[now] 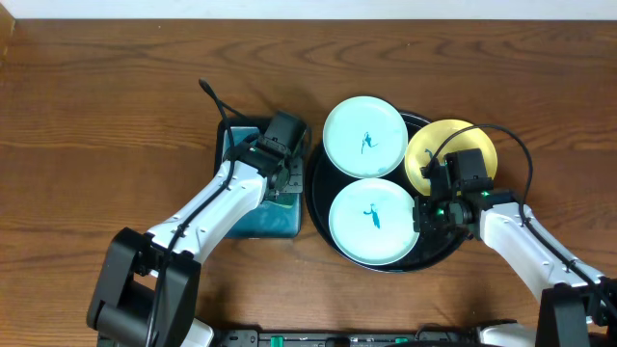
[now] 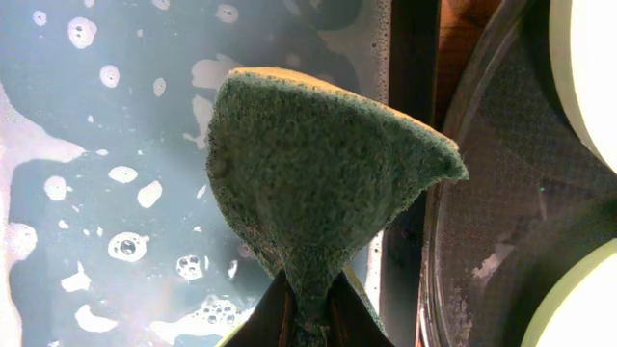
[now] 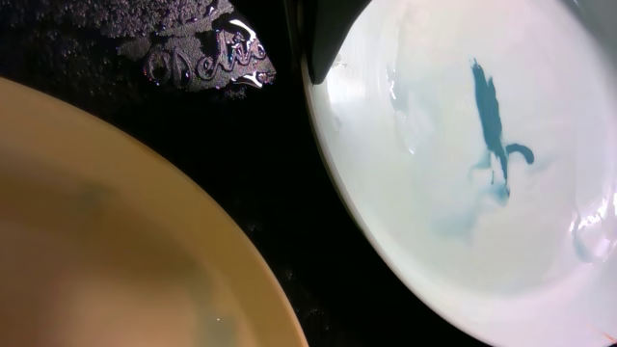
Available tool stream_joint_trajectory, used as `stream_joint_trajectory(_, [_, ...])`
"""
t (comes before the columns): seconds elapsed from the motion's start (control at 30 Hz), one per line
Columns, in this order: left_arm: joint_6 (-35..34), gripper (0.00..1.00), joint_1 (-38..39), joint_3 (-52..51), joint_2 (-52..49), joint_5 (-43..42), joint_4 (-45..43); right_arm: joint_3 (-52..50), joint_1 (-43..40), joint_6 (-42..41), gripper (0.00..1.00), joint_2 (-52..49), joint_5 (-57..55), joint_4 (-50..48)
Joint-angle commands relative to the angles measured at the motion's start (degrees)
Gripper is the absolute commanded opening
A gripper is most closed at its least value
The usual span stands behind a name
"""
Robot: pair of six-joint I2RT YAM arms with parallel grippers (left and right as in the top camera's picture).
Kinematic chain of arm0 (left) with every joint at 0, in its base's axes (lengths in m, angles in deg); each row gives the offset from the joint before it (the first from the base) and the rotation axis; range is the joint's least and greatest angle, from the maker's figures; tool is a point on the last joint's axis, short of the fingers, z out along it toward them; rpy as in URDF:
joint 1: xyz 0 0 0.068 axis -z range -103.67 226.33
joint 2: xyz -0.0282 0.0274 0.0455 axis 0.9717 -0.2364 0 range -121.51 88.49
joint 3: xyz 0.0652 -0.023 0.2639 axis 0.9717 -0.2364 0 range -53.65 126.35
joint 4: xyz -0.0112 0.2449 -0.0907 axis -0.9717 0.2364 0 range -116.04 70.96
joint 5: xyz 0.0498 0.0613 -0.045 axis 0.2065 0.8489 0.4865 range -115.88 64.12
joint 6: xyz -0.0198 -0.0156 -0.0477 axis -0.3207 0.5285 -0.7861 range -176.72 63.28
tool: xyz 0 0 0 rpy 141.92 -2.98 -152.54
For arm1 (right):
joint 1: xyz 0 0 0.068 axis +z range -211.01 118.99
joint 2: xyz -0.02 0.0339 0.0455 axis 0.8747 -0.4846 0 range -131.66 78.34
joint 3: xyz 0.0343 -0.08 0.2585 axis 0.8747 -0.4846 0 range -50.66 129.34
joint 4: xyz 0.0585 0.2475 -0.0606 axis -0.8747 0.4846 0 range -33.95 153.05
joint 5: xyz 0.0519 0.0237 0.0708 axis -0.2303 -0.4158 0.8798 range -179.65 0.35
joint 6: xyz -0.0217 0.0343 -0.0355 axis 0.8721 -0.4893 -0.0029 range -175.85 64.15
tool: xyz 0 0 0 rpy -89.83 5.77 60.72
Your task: Clean dirty plates on tray and stack at the side
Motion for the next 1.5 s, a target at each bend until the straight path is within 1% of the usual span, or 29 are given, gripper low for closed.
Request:
stream_joint_trajectory(0.0, [-1.7, 0.08, 0.0, -0.3, -0.2, 1.1, -0.2, 1.0, 0.3, 0.0, 0.01, -0.1, 1.1, 0.1])
stream_joint_trajectory(0.27, [-3.0, 0.07, 0.0, -0.3, -2.7, 1.0, 0.2, 1.0, 0.3, 0.0, 0.01, -0.1, 1.1, 0.3])
stream_joint_trajectory(0.37, [-3.1, 0.08, 0.3, -0.3, -3.7, -0.9, 0.1, 1.0, 0.3, 0.0, 0.01, -0.1, 1.1, 0.3])
stream_joint_trajectory(0.57, [-3.1, 0.07, 1.3, -0.3, -3.7, -1.9, 0.0, 1.0, 0.3, 0.0, 0.01, -0.1, 1.1, 0.3])
stream_joint_trajectory(0.7, [-3.0, 0.07, 2.7, -0.3, -3.6, -4.7, -0.1, 1.0, 0.3, 0.0, 0.01, -0.1, 1.0, 0.3])
stream_joint_trajectory(0.9, [-2.8, 0.07, 3.1, -0.3, -3.1, -4.6, 0.0, 1.0, 0.3, 0.1, 0.01, -0.1, 1.0, 0.2])
stream_joint_trajectory(1.0, [-2.8, 0.07, 3.1, -0.3, -1.9, -3.6, 0.0, 1.0, 0.3, 0.1, 0.01, -0.1, 1.0, 0.2])
stream_joint_trajectory(1.13, [-2.7, 0.08, 3.1, -0.2, 0.6, 0.4, 0.6, 1.0, 0.3, 0.1, 0.01, -0.1, 1.0, 0.3])
stream_joint_trajectory(1.2, [-1.4, 0.08, 3.0, -0.2, 3.1, 1.3, 0.8, 1.0, 0.3, 0.1, 0.01, -0.1, 1.0, 0.2])
stream_joint_trajectory(1.37, [-1.3, 0.07, 3.0, -0.2, 7.3, 1.4, 0.8, 1.0, 0.3, 0.1, 0.01, -0.1, 1.0, 0.2])
stream_joint_trajectory(1.47, [0.2, 0.07, 2.7, -0.2, 8.8, 1.4, 0.8, 1.0, 0.3, 0.1, 0.01, -0.1, 1.0, 0.2])
